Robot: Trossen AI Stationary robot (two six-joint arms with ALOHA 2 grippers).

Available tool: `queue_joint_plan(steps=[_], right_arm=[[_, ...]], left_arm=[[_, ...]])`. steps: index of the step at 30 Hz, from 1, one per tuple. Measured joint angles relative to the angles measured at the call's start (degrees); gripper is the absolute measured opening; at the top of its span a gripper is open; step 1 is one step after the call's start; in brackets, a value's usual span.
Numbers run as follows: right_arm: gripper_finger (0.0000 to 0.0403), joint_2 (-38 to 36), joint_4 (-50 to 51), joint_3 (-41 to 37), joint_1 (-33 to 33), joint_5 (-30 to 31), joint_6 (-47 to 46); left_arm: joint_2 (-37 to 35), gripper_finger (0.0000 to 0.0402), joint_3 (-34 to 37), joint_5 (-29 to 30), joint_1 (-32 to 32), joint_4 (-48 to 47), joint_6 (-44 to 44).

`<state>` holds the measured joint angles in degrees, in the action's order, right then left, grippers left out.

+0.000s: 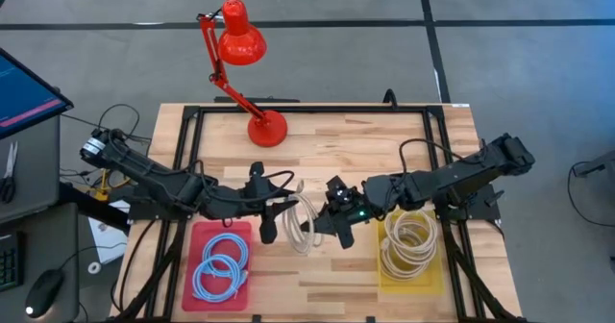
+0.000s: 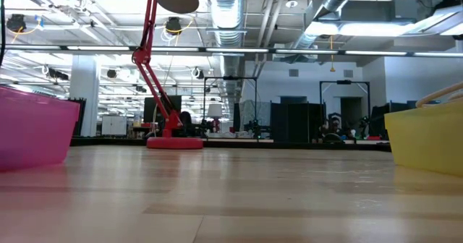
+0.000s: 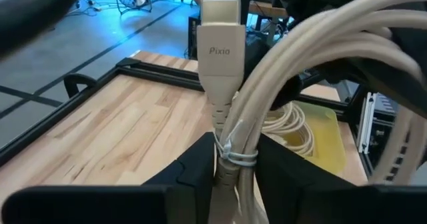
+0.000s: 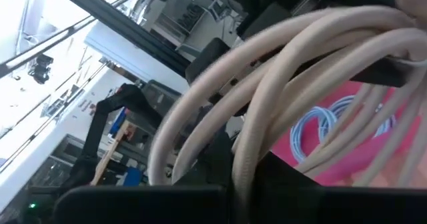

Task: Pick & Place USB Port
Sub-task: Put the light yellow charger cable into the yellow bin

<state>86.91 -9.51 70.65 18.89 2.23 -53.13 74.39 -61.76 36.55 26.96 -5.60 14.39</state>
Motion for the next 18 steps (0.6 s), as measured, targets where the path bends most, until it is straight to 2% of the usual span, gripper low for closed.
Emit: queue_joint_plan(steps=[4,9,14,18], right_arm=[[0.0005,-1.89,3.59,0.0,0.27,2.01,1.07],[0.0004,-6.09,10.45,0.02,0.62,7.09,2.79],[0.0004,-10.33,23.05,0.0,0.9,11.83,2.29],[0.0004,-14.0,35.6,0.0,3.04,15.05,-2.46]], left_arm=[[-0.02,0.0117,-0.04,-0.26,0.02,-1.53,1.47],[0.01,0.0161,-0.04,-1.2,-0.24,-4.0,4.31],[-0.02,0.0198,-0.04,-0.94,-0.28,-4.04,4.41],[-0.02,0.0203,-0.09,-0.75,-0.24,-8.52,7.39]])
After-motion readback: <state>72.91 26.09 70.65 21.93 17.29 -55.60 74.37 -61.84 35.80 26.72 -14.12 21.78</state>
